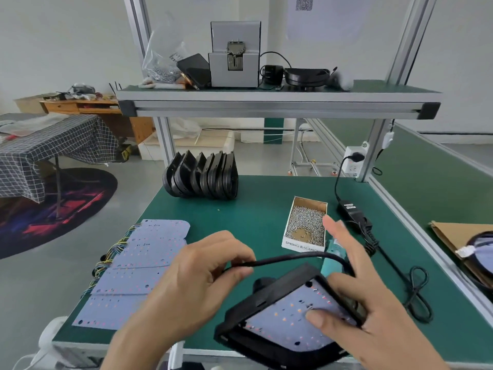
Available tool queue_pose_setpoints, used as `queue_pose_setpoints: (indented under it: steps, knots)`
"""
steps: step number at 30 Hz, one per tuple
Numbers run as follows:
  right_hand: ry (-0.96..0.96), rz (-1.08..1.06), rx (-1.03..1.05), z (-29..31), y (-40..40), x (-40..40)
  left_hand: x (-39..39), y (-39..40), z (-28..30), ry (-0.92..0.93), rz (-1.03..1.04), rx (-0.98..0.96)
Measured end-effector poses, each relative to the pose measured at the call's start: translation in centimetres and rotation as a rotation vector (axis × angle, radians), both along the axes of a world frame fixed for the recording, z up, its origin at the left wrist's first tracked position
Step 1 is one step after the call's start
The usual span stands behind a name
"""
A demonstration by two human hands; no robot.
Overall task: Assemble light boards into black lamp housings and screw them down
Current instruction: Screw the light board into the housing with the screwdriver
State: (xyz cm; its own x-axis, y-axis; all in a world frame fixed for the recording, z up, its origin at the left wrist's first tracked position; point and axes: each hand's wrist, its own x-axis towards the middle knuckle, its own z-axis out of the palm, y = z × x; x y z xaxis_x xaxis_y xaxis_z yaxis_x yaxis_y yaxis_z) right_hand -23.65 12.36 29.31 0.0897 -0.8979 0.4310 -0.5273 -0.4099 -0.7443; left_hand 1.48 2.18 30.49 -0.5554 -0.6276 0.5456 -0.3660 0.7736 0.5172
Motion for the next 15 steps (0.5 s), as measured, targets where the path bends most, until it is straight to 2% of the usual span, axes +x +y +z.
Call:
queue_pose_setpoints:
  steps: [2,5,9,11,13,15]
  knots:
    - [0.033,0.033,0.010,0.2,0.0,0.0,-0.1,0.0,0.7,0.022,-0.082,0.039]
    - [-0.062,0.048,0.067,0.4,0.3,0.0,-0.4,0.0,1.0,0.099,-0.141,0.142]
    - [-0.455,-0.170,0.138,-0.7,0.9,1.4,-3.0,0.6,0.3,0.402,-0.205,0.506]
    - [-0.616,-0.252,0.204,-1.8,0.6,2.2,-4.5,0.8,-0.4,0.484,-0.178,0.573]
    - [-0.709,-0.272,0.305,-2.5,0.8,2.7,-5.7,0.9,-0.6,0.531,-0.143,0.610]
    - [-0.649,-0.244,0.415,-2.8,1.2,2.7,-6.7,1.1,-0.6,0.542,-0.078,0.608]
